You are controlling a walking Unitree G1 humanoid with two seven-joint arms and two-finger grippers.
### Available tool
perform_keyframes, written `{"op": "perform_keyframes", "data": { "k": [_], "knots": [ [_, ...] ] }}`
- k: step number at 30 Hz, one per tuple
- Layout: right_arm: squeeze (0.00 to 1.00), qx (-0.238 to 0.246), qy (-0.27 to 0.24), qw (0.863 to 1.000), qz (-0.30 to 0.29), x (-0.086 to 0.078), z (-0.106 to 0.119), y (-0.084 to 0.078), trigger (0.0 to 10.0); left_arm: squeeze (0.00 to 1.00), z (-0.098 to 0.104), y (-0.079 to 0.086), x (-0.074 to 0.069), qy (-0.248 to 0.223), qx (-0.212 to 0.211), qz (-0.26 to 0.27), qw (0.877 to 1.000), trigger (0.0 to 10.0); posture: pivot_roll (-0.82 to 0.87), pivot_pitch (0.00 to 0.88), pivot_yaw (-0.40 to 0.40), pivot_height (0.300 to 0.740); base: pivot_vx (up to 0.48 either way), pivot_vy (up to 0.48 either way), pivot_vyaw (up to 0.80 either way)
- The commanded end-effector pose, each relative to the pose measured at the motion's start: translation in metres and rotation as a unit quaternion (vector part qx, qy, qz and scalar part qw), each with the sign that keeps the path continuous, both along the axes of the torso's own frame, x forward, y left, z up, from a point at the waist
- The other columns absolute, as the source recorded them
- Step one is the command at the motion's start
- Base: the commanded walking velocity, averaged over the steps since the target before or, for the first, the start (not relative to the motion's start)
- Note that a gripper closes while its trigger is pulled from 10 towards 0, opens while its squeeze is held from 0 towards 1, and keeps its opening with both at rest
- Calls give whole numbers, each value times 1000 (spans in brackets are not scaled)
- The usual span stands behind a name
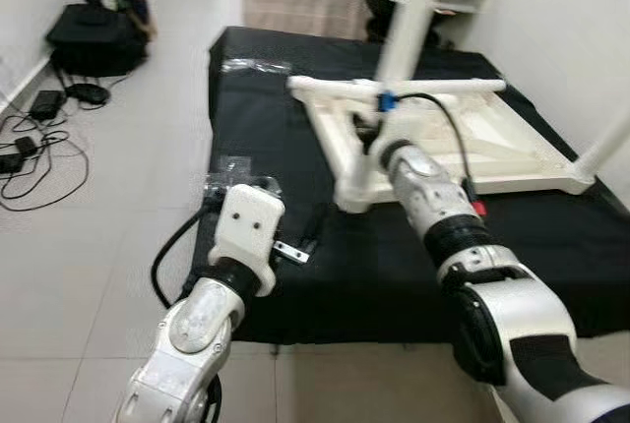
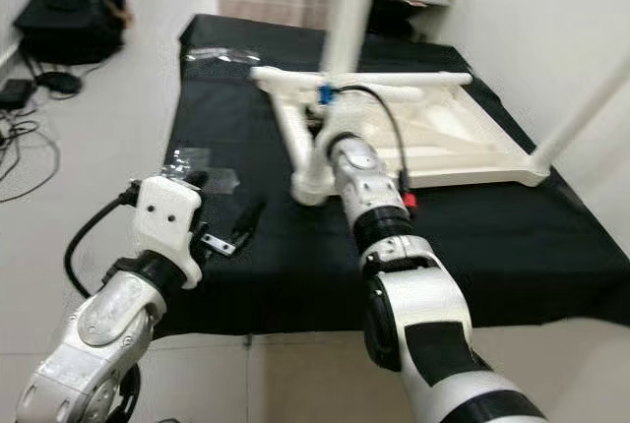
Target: Building children table
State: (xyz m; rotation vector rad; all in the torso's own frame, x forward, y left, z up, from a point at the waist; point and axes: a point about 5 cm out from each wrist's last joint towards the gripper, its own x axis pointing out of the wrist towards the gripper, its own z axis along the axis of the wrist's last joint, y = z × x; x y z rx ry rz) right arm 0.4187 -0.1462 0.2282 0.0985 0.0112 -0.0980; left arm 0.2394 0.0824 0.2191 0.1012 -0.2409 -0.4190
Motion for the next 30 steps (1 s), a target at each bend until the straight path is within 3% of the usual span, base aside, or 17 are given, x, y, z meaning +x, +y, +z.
{"op": "perform_keyframes", "data": {
  "k": [1,3,4,7,8,14,21,22,23,24,26,27,29,30],
  "knots": [
    [0,1,44,999,-23,-5,-21,-3,3529,0,0,-4,0,0,4,-14,1000,10000,76,88,-156,740,0,0,0],
    [0,12,39,999,6,-5,-19,9,3529,0,0,-4,0,1,5,-14,1000,10000,75,88,-156,740,0,0,0],
    [0,5,20,999,36,-5,-14,18,10000,0,-1,-4,0,1,5,-15,1000,10000,74,93,-157,740,0,0,0],
    [0,1,2,998,66,-5,-10,27,10000,0,-1,-5,0,2,6,-16,1000,10000,74,93,-157,740,0,0,0],
    [1000,1,-28,992,125,-6,-2,45,10000,0,-1,-5,-1,3,6,-16,1000,10000,72,98,-157,740,0,0,0],
    [1000,12,-43,989,141,-7,4,55,10000,0,-1,-5,0,3,6,-15,1000,10000,71,108,-156,740,0,0,0],
    [1000,37,-53,978,199,-5,12,49,10000,0,2,-5,3,0,2,-10,1000,10000,60,124,-151,740,0,0,0],
    [1000,38,-57,950,306,-9,16,45,10000,0,2,-8,3,1,-4,-15,1000,10000,57,129,-146,740,0,0,0],
    [1000,38,-57,950,306,-9,16,45,10000,0,2,-8,3,1,-4,-15,1000,10000,57,129,-146,740,0,0,0],
    [1000,30,-59,936,346,-11,16,44,10000,0,2,-10,2,2,-5,-18,1000,10000,57,129,-146,740,0,0,0],
    [1000,35,-73,888,453,-22,18,44,10000,0,1,-12,1,5,-6,-22,1000,10000,64,133,-143,740,0,0,0],
    [1000,35,-73,888,453,-22,18,44,10000,0,1,-12,1,5,-6,-22,1000,10000,64,133,-143,740,0,0,0],
    [1000,33,-86,854,511,-29,19,44,10000,0,0,-14,0,6,-6,-25,1000,10000,66,130,-142,740,0,0,0],
    [1000,24,-88,846,525,-31,19,45,10000,0,0,-14,-1,6,-7,-26,1000,10000,66,130,-142,740,0,0,0]
  ]
}}
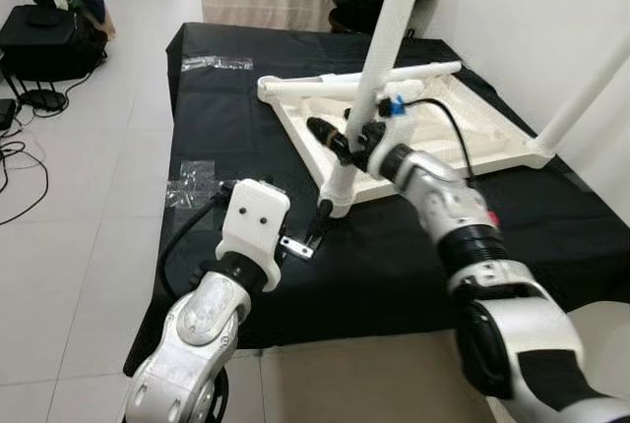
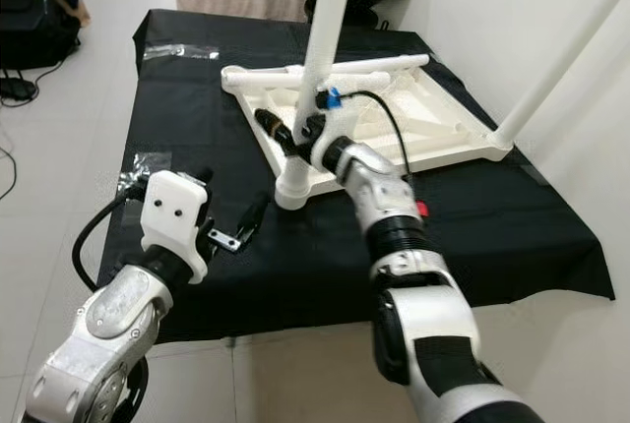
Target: Building children table
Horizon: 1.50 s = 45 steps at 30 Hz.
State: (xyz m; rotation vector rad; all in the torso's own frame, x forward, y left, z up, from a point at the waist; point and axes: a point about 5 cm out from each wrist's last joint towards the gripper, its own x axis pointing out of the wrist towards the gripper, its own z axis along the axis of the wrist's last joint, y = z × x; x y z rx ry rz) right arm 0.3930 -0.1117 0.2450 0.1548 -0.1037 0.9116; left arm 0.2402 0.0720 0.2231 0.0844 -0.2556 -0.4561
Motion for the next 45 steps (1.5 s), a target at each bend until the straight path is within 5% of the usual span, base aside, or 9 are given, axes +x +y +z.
{"op": "perform_keyframes", "data": {
  "k": [1,8,9,16,17,29,35,39,45],
  "knots": [
    [1000,-9,-16,998,66,-7,1,11,10000,0,-4,-4,-2,12,1,-6,1000,10000,64,135,-140,740,0,0,0],
    [1000,-54,-10,997,57,-3,-8,16,10000,0,-4,-5,-1,12,5,-6,1000,10000,57,142,-138,740,0,0,0],
    [0,-71,-1,997,29,1,-12,16,10000,0,-4,-5,0,12,5,-4,1000,10000,59,142,-146,740,0,0,0],
    [0,-122,22,992,-14,5,-24,19,10000,0,-3,-2,2,11,6,5,1000,10000,57,153,-143,740,0,0,0],
    [0,-116,30,992,-34,7,-25,20,0,0,-3,-1,2,11,6,6,1000,10000,57,153,-143,740,0,0,0],
    [0,-81,58,966,-240,22,-23,7,0,0,-1,4,5,4,14,17,1000,10000,56,152,-145,740,0,0,0],
    [0,-29,104,822,-560,21,-27,-38,0,0,-1,13,10,-1,31,28,999,10000,59,141,-147,740,0,0,0],
    [0,-28,113,809,-576,18,-29,-33,0,0,-1,13,10,-2,32,29,999,10000,58,140,-147,740,0,0,0],
    [0,-25,119,857,-501,20,-24,2,10000,0,-2,10,9,-1,30,25,999,10000,57,134,-146,740,0,0,0]
  ]
}}
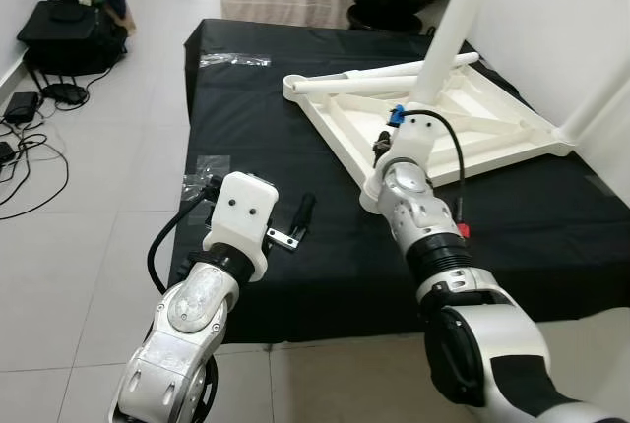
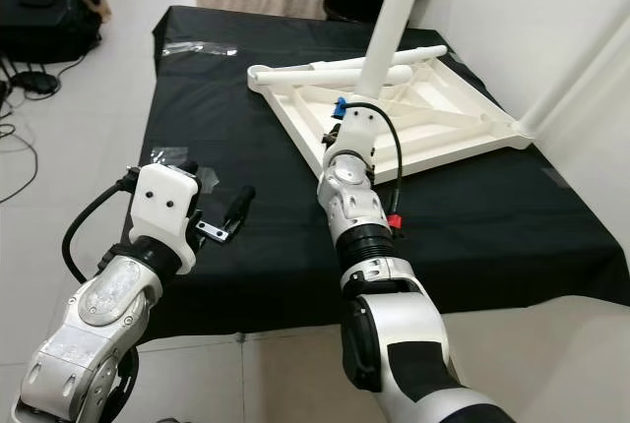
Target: Building children table
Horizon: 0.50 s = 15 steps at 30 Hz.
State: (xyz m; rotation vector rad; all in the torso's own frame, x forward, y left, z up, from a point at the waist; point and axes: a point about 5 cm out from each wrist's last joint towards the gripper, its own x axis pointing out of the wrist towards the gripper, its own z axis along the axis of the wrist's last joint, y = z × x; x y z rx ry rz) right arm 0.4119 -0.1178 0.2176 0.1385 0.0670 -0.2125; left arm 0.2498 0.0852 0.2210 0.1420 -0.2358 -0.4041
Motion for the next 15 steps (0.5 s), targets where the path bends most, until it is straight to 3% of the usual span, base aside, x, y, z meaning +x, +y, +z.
{"op": "perform_keyframes", "data": {
  "k": [1,2,9,11,12,13,14,15],
  "knots": [
    [0,6,-12,998,60,3,8,15,10000,0,0,-4,-1,-3,3,-7,1000,10000,56,131,-145,740,0,0,0],
    [1000,26,-30,995,91,4,13,21,10000,0,-1,-4,-1,-2,3,-7,1000,10000,56,129,-146,740,0,0,0],
    [1000,62,-72,982,164,4,29,27,10000,0,-2,-6,0,-1,10,-11,1000,10000,67,129,-150,740,0,0,0],
    [1000,85,-71,963,245,3,31,28,10000,0,0,-6,0,-4,10,-12,1000,10000,73,126,-149,740,0,0,0],
    [1000,85,-71,963,245,3,31,28,10000,0,0,-6,0,-4,10,-12,1000,10000,73,126,-149,740,0,0,0],
    [1000,92,-74,950,289,1,32,28,10000,0,1,-5,-1,-4,10,-12,1000,10000,72,124,-150,740,0,0,0],
    [1000,92,-74,950,289,1,32,28,10000,0,1,-5,-1,-4,10,-12,1000,10000,72,124,-150,740,0,0,0],
    [1000,76,-87,922,370,-6,33,28,10000,0,0,-4,-1,-3,11,-11,1000,10000,71,121,-149,740,0,0,0]
  ]
}}
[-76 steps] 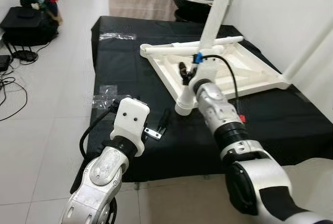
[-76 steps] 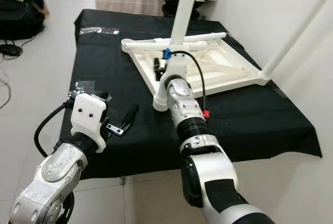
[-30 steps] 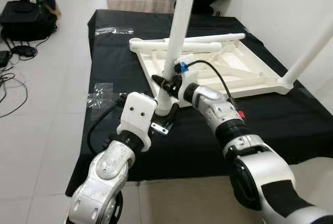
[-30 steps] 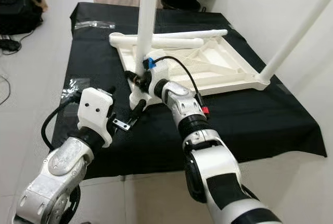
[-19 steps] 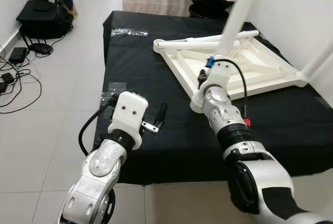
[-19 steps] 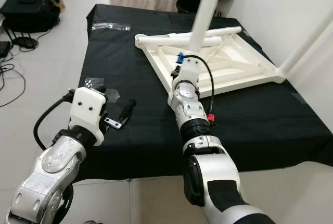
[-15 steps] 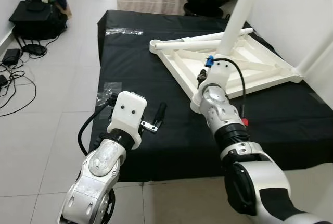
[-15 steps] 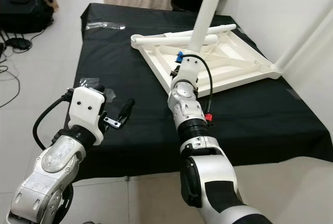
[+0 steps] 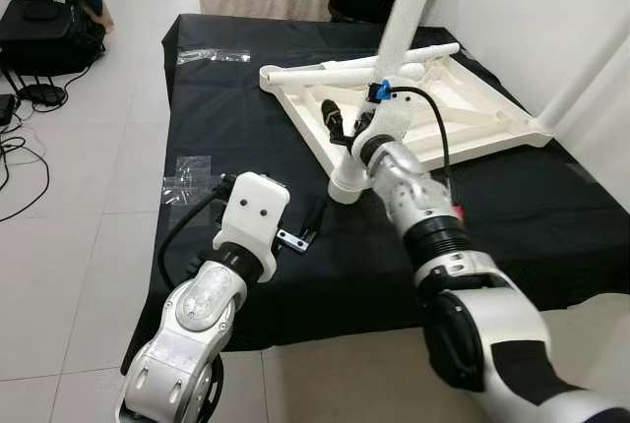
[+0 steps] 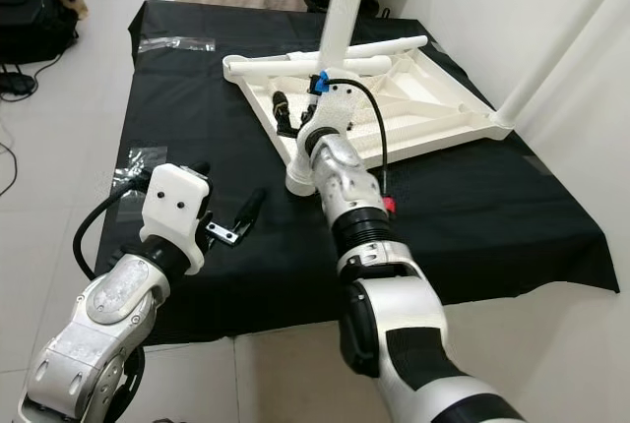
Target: Building children table
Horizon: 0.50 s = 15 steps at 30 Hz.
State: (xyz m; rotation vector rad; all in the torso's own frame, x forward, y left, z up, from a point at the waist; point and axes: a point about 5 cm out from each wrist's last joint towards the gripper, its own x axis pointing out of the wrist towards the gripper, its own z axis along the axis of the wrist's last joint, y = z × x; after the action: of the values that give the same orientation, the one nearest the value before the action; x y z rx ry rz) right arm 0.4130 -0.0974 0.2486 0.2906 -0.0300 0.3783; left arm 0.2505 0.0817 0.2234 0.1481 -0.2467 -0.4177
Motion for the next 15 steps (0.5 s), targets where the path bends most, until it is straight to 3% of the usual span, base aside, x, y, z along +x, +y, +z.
{"op": "perform_keyframes", "data": {
  "k": [1,2,3,4,5,6,7,9,11,12,15],
  "knots": [
    [1000,-5,-21,996,91,-7,2,8,10000,0,-3,-1,-2,2,8,-4,1000,10000,71,121,-149,740,0,0,0],
    [1000,-17,-40,984,174,-16,0,7,10000,0,-3,0,-2,2,8,-3,1000,10000,69,117,-145,740,0,0,0],
    [1000,-17,-40,984,174,-16,0,7,10000,0,-3,0,-2,2,8,-3,1000,10000,69,117,-145,740,0,0,0],
    [1000,-29,-56,972,226,-23,-1,6,10000,0,-3,0,-2,3,8,-3,1000,10000,68,116,-144,740,0,0,0],
    [1000,-29,-56,972,226,-23,-1,6,10000,0,-3,0,-2,3,8,-3,1000,10000,68,116,-144,740,0,0,0],
    [1000,-26,-63,955,289,-30,-8,3,10000,0,-2,-3,-4,0,2,-16,1000,10000,70,107,-143,740,0,0,0],
    [1000,-26,-63,955,289,-30,-8,3,10000,0,-2,-3,-4,0,2,-16,1000,10000,70,107,-143,740,0,0,0],
    [1000,-26,-60,924,376,-43,-24,-2,10000,0,-1,-9,-8,2,-11,-41,999,10000,80,99,-147,740,0,0,0],
    [1000,-26,-60,924,376,-43,-24,-2,10000,0,-1,-9,-8,2,-11,-41,999,10000,80,99,-147,740,0,0,0],
    [1000,-29,-57,916,395,-45,-28,-3,10000,0,-2,-11,-10,3,-12,-49,999,10000,77,96,-144,740,0,0,0],
    [1000,-63,-53,922,379,-41,-34,-1,10000,0,-4,-12,-12,7,-10,-51,999,10000,79,90,-143,740,0,0,0]
  ]
}}
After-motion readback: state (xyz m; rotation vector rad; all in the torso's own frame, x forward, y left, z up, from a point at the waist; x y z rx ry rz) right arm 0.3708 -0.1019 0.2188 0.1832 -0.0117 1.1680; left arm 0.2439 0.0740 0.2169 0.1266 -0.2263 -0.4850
